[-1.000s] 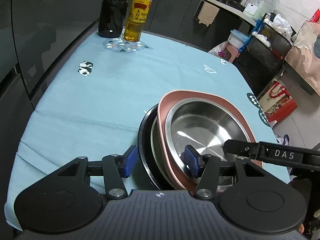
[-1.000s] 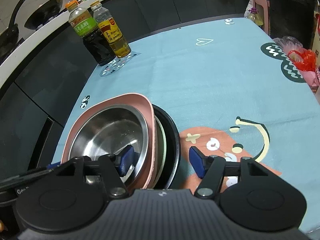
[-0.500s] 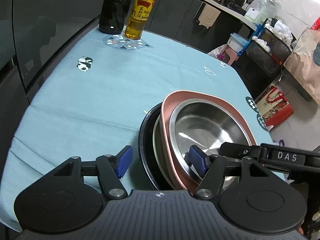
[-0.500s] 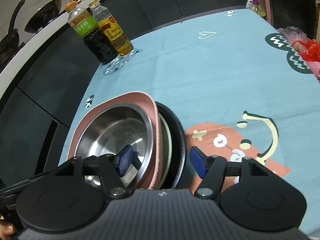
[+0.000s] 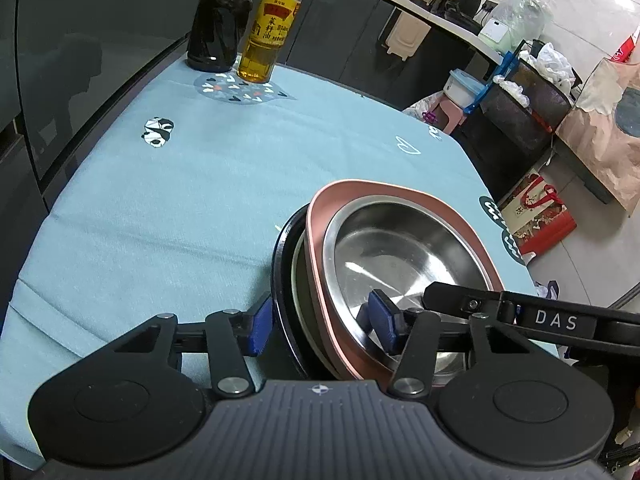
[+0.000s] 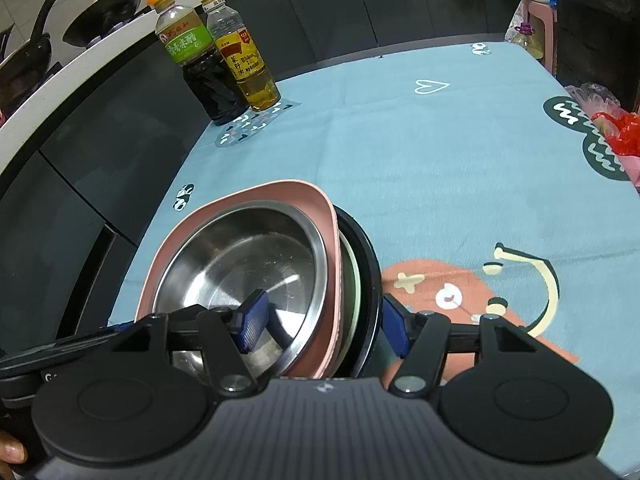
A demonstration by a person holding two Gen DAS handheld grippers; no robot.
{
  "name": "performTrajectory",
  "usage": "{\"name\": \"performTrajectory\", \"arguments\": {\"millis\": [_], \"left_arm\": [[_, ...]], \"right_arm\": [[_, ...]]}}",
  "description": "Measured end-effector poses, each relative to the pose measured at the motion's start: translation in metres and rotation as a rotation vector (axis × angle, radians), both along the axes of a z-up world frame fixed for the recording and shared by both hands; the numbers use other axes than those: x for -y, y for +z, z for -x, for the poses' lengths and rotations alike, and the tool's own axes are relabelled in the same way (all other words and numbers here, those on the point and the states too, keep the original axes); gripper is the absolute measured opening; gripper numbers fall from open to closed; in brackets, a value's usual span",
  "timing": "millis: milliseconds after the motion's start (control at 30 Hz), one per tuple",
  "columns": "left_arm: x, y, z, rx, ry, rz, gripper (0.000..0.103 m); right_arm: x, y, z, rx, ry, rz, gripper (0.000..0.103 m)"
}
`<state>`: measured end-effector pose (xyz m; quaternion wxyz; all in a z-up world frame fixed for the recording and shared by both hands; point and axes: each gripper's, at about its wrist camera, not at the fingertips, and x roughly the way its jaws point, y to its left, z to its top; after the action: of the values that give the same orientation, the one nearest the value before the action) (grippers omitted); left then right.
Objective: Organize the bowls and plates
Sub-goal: 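Carry the pink dish stack with both grippers onto the black bowl stack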
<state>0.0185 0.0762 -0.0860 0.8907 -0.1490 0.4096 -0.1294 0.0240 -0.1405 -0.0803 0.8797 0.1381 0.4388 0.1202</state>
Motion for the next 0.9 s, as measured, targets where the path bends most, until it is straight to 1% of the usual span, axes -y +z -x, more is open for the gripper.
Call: {"name": "performTrajectory", "arguments": {"millis": [267,900], "left_arm": [[0.000,0.010,0.000,0.044,0.004,-0.010,0.047],[0.012,0.027,-0.015,0.082,0.005,-0.033,0.046]], "right_arm": [[0.001,0.007,0.001,0.029,-0.004,-0.007,0.056],[0.008,0.022,-0.014,0.061,0.001,-0.008,0.056]]}}
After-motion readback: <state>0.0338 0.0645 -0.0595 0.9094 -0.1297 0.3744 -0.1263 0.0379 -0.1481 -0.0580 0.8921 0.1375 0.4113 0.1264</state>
